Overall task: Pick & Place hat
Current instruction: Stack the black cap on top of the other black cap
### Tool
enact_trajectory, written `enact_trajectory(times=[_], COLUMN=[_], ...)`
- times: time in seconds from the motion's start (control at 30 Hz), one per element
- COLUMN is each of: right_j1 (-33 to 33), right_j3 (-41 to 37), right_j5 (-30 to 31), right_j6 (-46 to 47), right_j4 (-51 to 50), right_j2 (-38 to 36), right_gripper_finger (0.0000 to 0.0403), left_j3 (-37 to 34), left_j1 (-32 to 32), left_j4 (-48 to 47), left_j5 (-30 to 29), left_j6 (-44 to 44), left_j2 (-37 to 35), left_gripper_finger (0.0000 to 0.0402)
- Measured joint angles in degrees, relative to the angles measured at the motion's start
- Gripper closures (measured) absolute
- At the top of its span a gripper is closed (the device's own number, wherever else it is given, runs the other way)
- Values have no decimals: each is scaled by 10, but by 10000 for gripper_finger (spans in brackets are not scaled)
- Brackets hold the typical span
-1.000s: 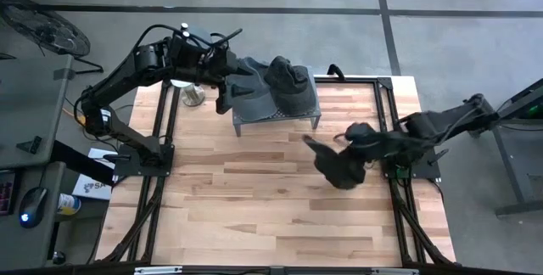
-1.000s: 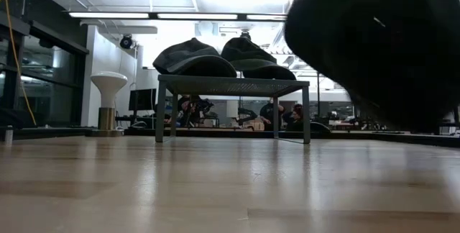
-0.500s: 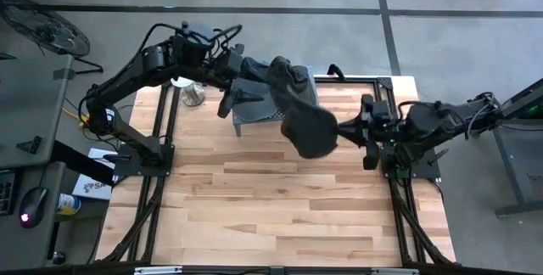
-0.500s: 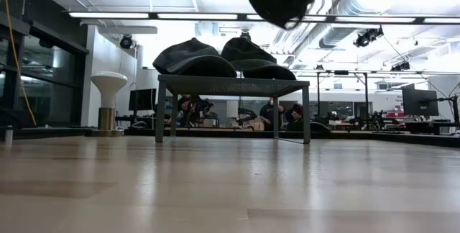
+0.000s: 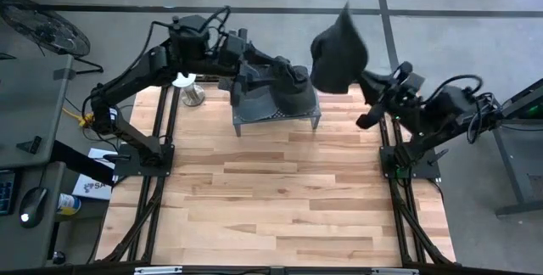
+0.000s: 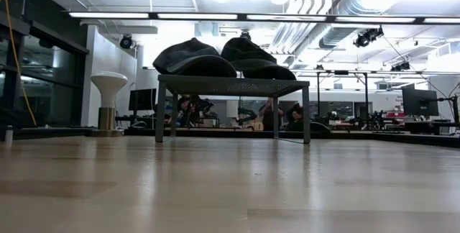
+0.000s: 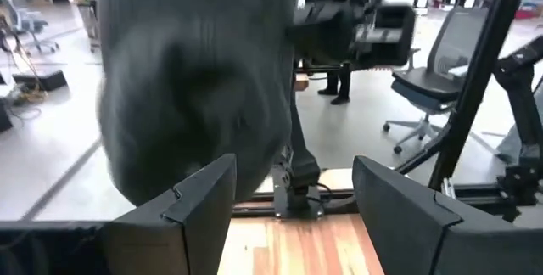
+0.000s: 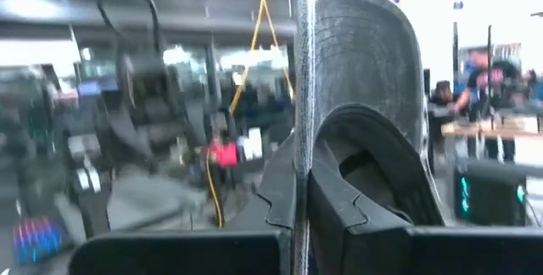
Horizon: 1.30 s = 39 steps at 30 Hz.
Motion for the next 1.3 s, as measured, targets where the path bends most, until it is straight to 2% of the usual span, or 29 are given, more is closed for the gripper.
enact_trajectory(times=[0.17, 0.3, 0.4, 0.53, 0.67, 0.83, 0.97, 1.3], right_j1=[-22, -46, -65, -77, -78, -77, -77, -81], right_j3=[0, 0, 0, 0, 0, 0, 0, 0], right_j5=[-46, -76, -112, -124, -126, -127, -128, -182], right_j6=[-81, -112, -111, -110, -112, -108, -94, -74], right_j4=[131, 172, 175, 175, 174, 159, 131, 133], right_j2=[6, 14, 18, 18, 14, 13, 13, 11], right_gripper_finger=[397, 397, 397, 397, 397, 397, 397, 397], left_j3=[-1, -1, -1, -1, -1, -1, -1, 0], left_j1=[0, 0, 0, 0, 0, 0, -3, -4], left_j4=[51, 109, 155, 190, 202, 206, 213, 210], left_j5=[0, 0, -1, -1, -7, -50, -116, -116], left_j6=[-25, -56, -61, -36, -5, 50, 79, 97], left_j2=[31, 61, 84, 107, 118, 120, 120, 124], left_gripper_finger=[170, 170, 170, 158, 114, 62, 56, 55])
